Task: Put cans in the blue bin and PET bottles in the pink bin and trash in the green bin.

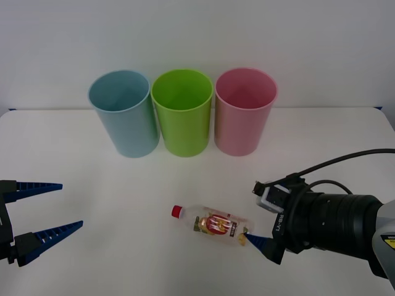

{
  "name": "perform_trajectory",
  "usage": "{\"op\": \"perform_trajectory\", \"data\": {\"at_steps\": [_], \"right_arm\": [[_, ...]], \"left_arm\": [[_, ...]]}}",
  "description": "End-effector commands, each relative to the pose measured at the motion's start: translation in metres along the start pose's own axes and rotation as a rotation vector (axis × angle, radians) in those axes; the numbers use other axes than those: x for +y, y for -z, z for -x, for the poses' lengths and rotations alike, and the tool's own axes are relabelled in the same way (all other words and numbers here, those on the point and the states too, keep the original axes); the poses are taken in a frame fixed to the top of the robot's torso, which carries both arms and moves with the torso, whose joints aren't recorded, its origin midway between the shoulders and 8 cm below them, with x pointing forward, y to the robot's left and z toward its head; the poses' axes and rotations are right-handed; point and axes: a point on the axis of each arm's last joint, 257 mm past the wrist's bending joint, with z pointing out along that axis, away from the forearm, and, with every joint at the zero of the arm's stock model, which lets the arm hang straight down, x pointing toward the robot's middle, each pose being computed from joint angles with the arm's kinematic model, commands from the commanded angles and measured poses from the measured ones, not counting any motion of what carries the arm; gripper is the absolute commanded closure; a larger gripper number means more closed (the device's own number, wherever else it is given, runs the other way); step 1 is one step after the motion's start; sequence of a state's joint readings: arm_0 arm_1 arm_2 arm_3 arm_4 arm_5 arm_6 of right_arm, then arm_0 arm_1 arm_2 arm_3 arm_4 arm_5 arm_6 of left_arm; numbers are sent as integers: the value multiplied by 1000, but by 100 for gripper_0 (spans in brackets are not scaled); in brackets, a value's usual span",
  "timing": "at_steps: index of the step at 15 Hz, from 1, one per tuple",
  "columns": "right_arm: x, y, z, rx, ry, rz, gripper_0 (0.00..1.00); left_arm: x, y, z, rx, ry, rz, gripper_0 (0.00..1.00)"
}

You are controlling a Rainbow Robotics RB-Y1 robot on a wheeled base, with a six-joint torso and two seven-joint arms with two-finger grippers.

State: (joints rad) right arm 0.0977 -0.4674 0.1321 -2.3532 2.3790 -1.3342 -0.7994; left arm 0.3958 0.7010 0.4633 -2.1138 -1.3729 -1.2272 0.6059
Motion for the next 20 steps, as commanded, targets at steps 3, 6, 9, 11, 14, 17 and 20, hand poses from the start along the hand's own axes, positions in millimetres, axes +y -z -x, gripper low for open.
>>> {"op": "perform_trajectory", "data": {"at_steps": [3, 6, 9, 11, 14, 17, 20], "right_arm": [[13, -16, -6, 19, -39, 26, 0], [21, -32, -8, 32, -61, 39, 0], [25, -42, -8, 36, -61, 48, 0], [21, -52, -8, 35, -60, 41, 0], [24, -66, -9, 40, -73, 52, 0], [28, -81, -9, 42, -78, 64, 0], [33, -94, -6, 34, -91, 73, 0]], "left_arm": [[0, 0, 0, 0, 0, 0, 0], [0, 0, 0, 0, 0, 0, 0], [0, 0, 0, 0, 0, 0, 0], [0, 0, 0, 0, 0, 0, 0], [0, 0, 0, 0, 0, 0, 0], [0, 0, 0, 0, 0, 0, 0], [0, 0, 0, 0, 0, 0, 0]]}}
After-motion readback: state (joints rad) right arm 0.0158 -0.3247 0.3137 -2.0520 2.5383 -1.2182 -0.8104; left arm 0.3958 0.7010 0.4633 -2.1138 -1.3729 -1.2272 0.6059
